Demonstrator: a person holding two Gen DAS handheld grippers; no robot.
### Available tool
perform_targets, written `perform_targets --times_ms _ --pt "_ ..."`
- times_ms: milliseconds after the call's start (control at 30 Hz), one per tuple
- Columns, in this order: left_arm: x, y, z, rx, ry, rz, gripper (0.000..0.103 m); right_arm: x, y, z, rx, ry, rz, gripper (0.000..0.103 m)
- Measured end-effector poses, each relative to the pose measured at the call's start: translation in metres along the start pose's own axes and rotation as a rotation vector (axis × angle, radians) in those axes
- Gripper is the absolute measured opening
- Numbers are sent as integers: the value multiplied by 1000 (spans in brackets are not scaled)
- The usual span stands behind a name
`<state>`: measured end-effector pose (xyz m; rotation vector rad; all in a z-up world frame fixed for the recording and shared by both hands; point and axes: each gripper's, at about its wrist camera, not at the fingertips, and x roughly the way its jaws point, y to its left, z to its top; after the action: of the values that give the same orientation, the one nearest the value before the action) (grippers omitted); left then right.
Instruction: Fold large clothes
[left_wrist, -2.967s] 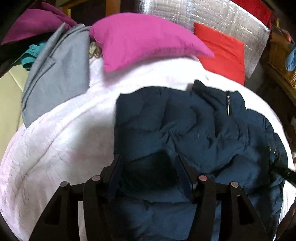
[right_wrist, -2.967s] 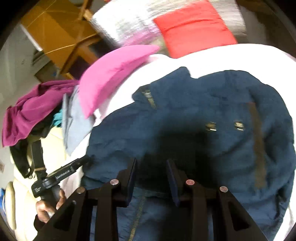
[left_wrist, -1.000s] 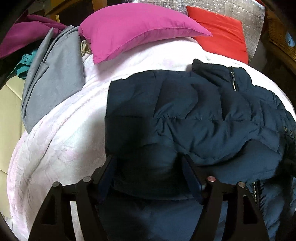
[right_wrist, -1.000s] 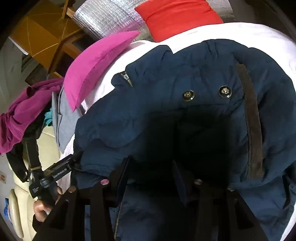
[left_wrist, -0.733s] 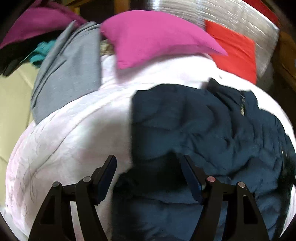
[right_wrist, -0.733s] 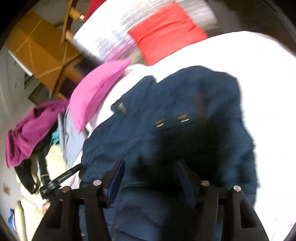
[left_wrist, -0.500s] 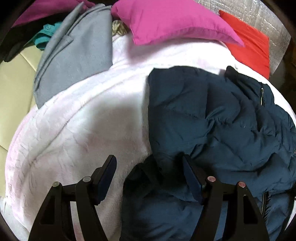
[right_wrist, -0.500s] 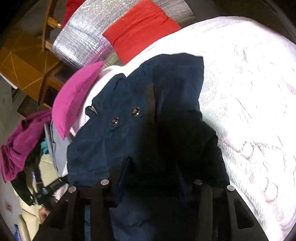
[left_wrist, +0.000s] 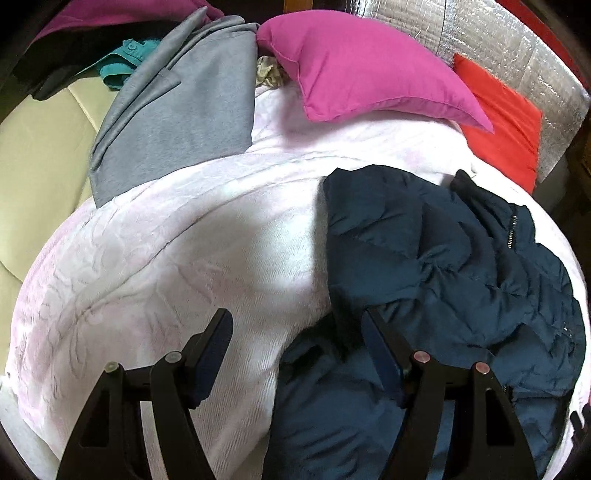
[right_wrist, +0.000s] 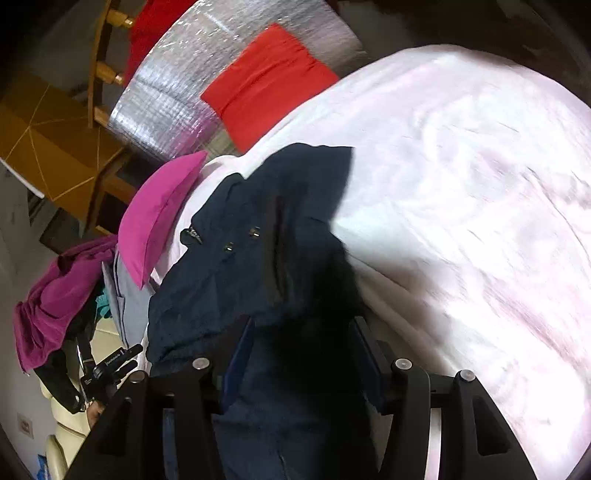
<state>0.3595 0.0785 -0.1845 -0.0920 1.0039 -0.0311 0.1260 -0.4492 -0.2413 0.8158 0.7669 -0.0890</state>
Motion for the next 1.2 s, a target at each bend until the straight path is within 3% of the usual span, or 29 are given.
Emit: perform_targets --times_ms 300,367,467,667,867,1000,1133,1200 --pt "-39 16 -53 30 -14 14 73 -38 14 -23 -44 17 67 57" --pt "-48 29 -71 12 -1 17 73 -49 16 -31 -62 27 79 58" --pt "-61 55 -101 -48 51 -25 73 -65 11 -47 -74 44 91 67" --pt "-89 102 -152 -113 125 -59 73 -81 -11 -79 -70 99 99 67" --pt "-96 114 -180 -64 276 -147 73 -91 -38 -102 -34 149 98 68" --pt "-76 99 -192 50 445 -106 73 -97 -55 -118 -18 178 103 68" --pt "-48 92 -209 95 622 -141 73 -98 -68 -129 5 193 102 68" --pt "-43 87 -215 107 654 -168 73 -99 -74 -133 26 202 118 68"
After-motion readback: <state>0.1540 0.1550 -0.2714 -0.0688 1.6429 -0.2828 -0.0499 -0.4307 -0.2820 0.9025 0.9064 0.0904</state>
